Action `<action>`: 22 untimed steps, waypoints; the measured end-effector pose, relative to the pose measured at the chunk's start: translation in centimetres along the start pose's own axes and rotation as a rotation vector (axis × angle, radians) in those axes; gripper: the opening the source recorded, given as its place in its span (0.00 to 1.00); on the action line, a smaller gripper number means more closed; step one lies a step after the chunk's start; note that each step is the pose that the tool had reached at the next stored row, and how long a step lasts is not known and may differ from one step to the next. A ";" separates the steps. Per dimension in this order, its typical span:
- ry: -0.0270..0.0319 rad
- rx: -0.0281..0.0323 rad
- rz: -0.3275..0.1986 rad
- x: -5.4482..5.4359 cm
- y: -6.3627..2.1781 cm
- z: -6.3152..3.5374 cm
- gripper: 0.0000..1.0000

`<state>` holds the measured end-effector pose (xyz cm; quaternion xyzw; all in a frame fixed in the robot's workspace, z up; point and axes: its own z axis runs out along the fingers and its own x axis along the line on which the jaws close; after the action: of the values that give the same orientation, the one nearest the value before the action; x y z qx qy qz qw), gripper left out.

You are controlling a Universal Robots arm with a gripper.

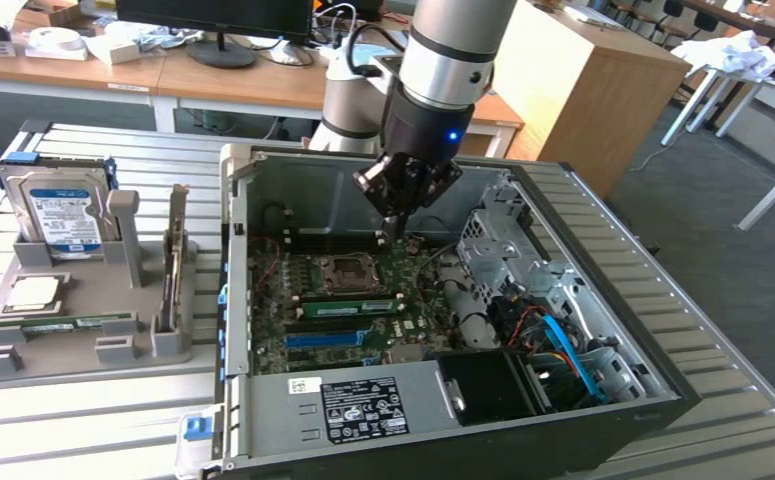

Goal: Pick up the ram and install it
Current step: 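Press down the ram until it locks into place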

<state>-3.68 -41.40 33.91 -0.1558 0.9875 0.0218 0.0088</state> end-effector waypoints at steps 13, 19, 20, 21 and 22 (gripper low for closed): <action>-0.0032 0.0019 0.080 0.0 0.00 0.02 0.10; -0.0048 0.0028 0.119 0.0 0.00 0.04 0.10; -0.0052 0.0030 0.127 0.0 0.00 0.04 0.10; -0.0055 0.0032 0.135 0.0 0.00 0.04 0.10; -0.0058 0.0033 0.143 0.0 0.01 0.04 0.10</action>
<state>-3.71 -41.40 33.86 -0.0850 0.9961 0.0212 0.0103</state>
